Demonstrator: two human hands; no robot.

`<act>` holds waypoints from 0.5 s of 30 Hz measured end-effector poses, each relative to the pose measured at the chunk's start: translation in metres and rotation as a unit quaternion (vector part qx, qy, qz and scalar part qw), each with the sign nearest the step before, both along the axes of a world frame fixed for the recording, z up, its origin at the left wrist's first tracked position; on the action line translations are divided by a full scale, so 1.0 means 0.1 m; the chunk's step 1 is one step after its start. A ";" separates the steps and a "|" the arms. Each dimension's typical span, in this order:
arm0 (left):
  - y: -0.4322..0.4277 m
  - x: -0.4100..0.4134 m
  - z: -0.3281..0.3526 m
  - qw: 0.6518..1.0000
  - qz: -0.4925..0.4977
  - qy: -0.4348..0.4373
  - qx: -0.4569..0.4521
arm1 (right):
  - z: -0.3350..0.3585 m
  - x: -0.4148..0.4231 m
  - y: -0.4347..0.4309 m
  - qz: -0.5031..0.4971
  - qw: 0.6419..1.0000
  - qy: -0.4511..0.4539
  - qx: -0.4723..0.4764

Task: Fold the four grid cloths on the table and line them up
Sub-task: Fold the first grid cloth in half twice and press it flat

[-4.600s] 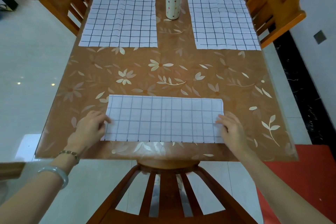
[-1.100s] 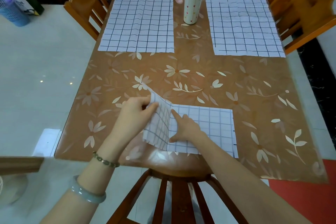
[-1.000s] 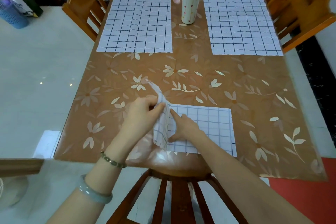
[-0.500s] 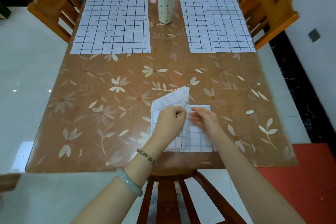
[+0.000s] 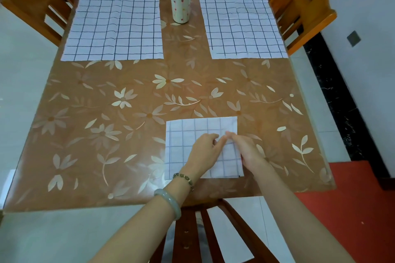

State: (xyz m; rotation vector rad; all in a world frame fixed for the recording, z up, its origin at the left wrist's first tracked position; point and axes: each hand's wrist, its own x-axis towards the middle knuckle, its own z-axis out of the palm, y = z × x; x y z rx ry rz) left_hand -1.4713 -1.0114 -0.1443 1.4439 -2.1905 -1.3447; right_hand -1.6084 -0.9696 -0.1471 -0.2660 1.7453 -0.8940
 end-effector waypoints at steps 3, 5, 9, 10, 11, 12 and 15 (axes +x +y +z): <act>-0.10 0.33 -0.18 0.983 0.009 -0.050 -0.177 | -0.09 0.02 0.02 0.029 0.993 0.109 0.013; -0.21 0.59 -0.34 0.956 -0.008 -0.124 -0.265 | -0.07 0.05 0.03 0.033 0.988 0.150 0.009; -0.38 0.90 -0.52 0.929 -0.063 -0.254 -0.263 | -0.08 0.09 0.01 0.010 0.969 0.248 0.009; -0.39 0.93 -0.56 0.923 -0.077 -0.268 -0.265 | -0.10 0.09 0.01 0.016 0.964 0.266 0.019; -0.40 0.95 -0.59 0.919 -0.091 -0.282 -0.261 | -0.11 0.10 0.02 0.026 0.960 0.279 0.026; -0.39 0.97 -0.62 0.915 -0.102 -0.293 -0.259 | -0.14 0.09 0.02 0.036 0.956 0.289 0.029; -0.39 1.01 -0.69 0.909 -0.106 -0.309 -0.260 | -0.20 0.06 0.03 0.060 0.948 0.310 0.040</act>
